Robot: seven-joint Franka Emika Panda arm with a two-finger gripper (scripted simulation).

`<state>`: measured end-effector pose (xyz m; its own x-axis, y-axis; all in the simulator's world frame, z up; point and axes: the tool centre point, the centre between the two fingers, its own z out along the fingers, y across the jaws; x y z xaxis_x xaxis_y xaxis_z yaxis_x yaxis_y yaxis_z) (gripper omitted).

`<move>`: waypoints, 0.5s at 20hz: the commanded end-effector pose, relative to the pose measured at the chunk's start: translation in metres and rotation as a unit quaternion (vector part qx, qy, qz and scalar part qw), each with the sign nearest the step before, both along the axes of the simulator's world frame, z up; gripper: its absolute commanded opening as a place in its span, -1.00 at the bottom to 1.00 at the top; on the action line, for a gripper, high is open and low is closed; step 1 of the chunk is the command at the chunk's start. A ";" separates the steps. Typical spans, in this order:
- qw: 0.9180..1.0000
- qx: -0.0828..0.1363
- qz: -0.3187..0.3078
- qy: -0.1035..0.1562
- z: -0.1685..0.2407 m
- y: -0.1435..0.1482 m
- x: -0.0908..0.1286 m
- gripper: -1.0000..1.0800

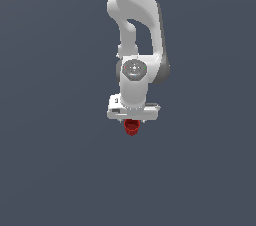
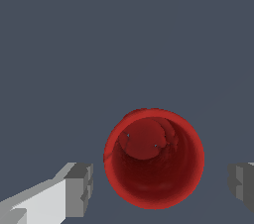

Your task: Pick up the object and move it to a goal position.

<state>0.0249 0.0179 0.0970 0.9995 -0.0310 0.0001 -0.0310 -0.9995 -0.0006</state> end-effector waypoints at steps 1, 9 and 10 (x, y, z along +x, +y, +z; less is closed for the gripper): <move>1.000 0.000 0.000 0.000 -0.005 0.000 0.000 0.92; 1.000 0.000 0.000 0.000 -0.043 0.000 -0.001 0.92; 1.000 0.000 0.000 0.000 -0.046 0.000 -0.001 0.92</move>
